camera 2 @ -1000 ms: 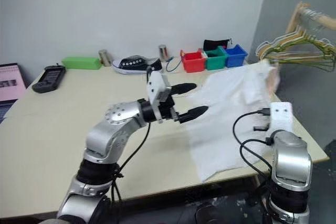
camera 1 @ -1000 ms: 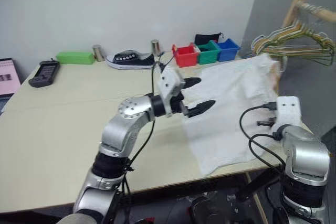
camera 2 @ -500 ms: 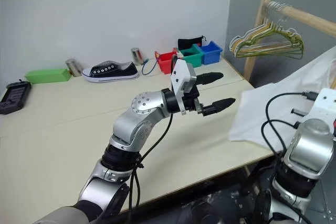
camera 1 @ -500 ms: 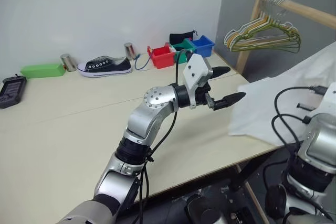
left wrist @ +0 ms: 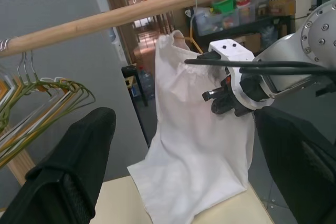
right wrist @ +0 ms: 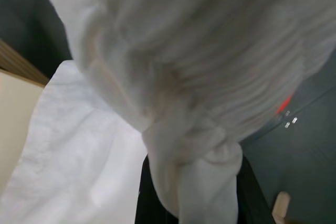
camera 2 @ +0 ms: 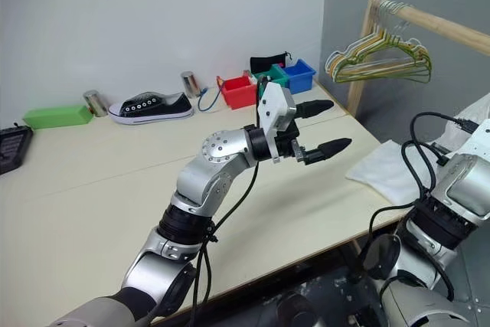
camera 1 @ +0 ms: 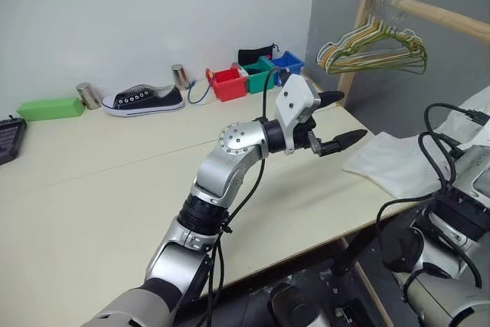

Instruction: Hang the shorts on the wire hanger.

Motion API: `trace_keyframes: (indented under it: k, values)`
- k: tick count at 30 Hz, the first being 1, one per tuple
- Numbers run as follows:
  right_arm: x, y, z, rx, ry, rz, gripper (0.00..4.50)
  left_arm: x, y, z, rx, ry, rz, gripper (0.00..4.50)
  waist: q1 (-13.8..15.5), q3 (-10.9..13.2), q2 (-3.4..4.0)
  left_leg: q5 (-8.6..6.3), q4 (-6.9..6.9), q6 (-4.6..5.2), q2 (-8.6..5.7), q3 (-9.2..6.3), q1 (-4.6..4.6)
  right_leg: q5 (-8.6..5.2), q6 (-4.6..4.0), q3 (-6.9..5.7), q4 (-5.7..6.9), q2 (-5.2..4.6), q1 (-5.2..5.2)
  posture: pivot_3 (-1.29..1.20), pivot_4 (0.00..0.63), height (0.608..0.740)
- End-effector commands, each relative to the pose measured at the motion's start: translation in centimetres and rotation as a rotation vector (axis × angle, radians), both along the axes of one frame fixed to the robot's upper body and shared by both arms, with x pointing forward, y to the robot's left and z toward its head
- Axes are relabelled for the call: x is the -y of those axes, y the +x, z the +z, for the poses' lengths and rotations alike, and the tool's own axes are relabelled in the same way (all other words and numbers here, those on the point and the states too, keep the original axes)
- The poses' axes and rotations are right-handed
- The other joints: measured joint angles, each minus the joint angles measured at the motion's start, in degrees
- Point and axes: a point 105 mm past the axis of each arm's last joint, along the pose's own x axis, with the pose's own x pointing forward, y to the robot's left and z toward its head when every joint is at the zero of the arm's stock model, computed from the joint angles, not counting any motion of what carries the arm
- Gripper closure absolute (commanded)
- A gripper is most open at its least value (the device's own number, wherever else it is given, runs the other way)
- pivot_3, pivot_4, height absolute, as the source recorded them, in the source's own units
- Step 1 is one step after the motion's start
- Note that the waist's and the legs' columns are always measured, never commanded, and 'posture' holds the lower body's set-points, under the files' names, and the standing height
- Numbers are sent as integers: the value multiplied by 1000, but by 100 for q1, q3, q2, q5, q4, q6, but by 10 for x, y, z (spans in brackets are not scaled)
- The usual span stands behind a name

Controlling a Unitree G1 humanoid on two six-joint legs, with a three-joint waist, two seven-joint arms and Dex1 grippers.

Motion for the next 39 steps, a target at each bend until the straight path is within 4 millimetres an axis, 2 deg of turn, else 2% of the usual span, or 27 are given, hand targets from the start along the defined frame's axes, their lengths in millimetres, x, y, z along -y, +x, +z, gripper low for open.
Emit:
trace_keyframes:
  k: [1, 2, 4, 5, 12, 19, 22, 27, 30, 33, 36, 39]
  values:
    - [3, 4, 15, 55, 1, 16, 4500, -3, 0, 16, 57, -25, 20, 23, 2, 0, 0, 0, 0, 0, 0, 0, 0, 0, 0, 0, 0, 0, 0, -451, 7, 740]
    - [4, 4, 15, 52, -1, 15, 4500, -3, 0, 16, 57, -24, 23, 23, 5, 0, 0, 0, 0, 0, 0, 0, 0, 0, 0, 0, 0, 0, 0, -450, 8, 740]
    - [7, 4, 18, 53, -34, 14, 3976, -4, 1, 15, 56, -24, 29, 0, 9, 0, 0, 0, 0, 0, 0, 0, 0, 0, 0, 0, 0, 0, 0, -446, 8, 740]
    - [7, 5, 20, 55, -48, 17, 3863, -5, 1, 15, 56, -24, 33, 0, 10, 0, 0, 0, 0, 0, 0, 0, 0, 0, 0, 0, -1, 0, 1, -445, 8, 740]
    - [4, 7, 33, 61, -142, 34, 2151, -7, 3, 16, 56, -24, 44, 0, 9, 0, 0, 0, -3, 0, 0, 2, 5, -1, 0, 2, -1, 0, 2, -444, 15, 740]
    - [0, -4, 53, 38, -279, -4, 577, -8, 3, 15, 52, -23, 46, 0, 27, 0, 0, 0, -4, 0, 0, 3, 6, -2, 0, 3, -2, 0, 2, -445, 22, 740]
    - [-15, -10, 68, 50, -319, -9, 83, -10, 3, 15, 50, -23, 47, 0, 27, 1, -1, 0, -7, 0, 0, 3, 6, -3, -1, 3, -4, 0, 1, -446, 25, 740]
    - [-45, -13, 92, 151, -368, 3, 83, -15, 2, 12, 44, -15, 50, 0, 5, 1, -1, 0, -22, -1, 1, 4, 16, -5, -4, 5, -6, 0, 1, -449, 30, 740]
    - [-54, -12, 102, 191, -380, 2, 83, -18, 3, 11, 38, -9, 59, 0, 11, 1, -1, 0, -30, -1, 2, 3, 17, -5, -4, 4, -7, 0, 1, -448, 32, 740]
    - [-66, -8, 124, 243, -443, 59, 83, -26, 5, 10, 31, -9, 94, 0, 19, 1, -1, 0, -36, -1, 2, 3, 17, -5, -4, 5, -9, 0, 0, -434, 31, 740]
    - [-105, 11, 144, 338, -474, 256, 83, -48, 13, 9, 8, -27, 193, 0, -4, 1, 0, 0, -41, 0, 2, 3, 18, -6, -5, 5, -10, -1, -1, -413, 28, 740]
    - [-158, 38, 131, 406, -465, 542, 83, -77, 26, 1, -33, -48, 356, 0, -34, -5, -10, 1, -67, 0, 8, 9, 58, -7, -7, 13, -8, 3, 18, -364, 22, 740]
